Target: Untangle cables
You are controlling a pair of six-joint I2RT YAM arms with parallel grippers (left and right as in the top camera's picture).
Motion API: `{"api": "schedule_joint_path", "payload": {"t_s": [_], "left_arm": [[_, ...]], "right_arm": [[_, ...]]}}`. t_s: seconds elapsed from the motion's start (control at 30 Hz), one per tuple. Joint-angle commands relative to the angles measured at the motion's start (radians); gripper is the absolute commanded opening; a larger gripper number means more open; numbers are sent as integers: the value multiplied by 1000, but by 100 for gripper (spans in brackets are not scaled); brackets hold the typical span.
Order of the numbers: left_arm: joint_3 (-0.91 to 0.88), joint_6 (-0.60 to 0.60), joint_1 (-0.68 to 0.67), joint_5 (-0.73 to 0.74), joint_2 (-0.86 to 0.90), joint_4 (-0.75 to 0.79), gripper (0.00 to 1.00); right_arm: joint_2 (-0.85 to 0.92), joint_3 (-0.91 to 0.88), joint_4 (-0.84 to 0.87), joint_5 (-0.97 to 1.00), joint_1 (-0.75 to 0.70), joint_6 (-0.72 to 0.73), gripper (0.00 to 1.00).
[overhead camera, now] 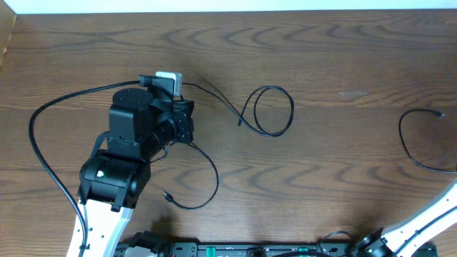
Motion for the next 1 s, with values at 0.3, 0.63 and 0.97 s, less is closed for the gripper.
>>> {"api": "schedule_joint_path", "payload": {"t_s": [0.3, 0.63, 0.97], "left_arm": [[26, -4, -3, -3, -11, -38, 9], [26, 14, -3, -106, -12, -50, 9], [26, 18, -3, -127, -12, -56, 13]], "right_arm": [[-310, 25, 0, 73, 71, 90, 99], [-404, 21, -93, 27, 147, 111, 99], [-631, -168, -70, 141, 394, 14, 99]]}}
